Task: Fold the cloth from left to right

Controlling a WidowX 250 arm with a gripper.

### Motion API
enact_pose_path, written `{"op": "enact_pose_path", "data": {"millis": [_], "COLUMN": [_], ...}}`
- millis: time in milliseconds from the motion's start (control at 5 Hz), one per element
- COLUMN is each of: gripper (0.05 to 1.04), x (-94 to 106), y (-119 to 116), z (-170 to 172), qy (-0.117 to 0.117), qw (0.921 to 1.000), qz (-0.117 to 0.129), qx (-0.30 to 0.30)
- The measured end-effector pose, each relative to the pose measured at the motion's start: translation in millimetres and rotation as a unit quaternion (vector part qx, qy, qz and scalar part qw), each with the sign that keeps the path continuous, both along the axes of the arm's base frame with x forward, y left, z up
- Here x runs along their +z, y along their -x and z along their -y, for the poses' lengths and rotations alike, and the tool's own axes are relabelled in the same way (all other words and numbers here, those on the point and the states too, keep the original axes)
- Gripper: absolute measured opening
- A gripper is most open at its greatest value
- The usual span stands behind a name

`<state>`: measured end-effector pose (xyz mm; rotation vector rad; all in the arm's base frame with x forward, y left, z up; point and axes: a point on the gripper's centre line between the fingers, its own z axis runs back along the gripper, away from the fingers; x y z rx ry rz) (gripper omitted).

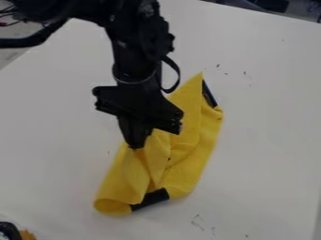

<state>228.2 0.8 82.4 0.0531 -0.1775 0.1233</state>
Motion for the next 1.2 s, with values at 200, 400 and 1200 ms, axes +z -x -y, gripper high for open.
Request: {"op": "enact_pose_path", "data": {"millis": [200, 400, 1200], "gripper": [0.063, 0.063, 0.062], "x": [-0.4, -11.7, -25.7], "y": [14.5, 26.5, 57.2], "z": [-29.0, -50.4, -115.9], "qy": [-0.018, -0.020, -0.063], "qw": [0.9997, 0.9995, 0.9965], "qz": [0.001, -0.005, -0.026], "qx": [0.014, 0.023, 0.048]}}
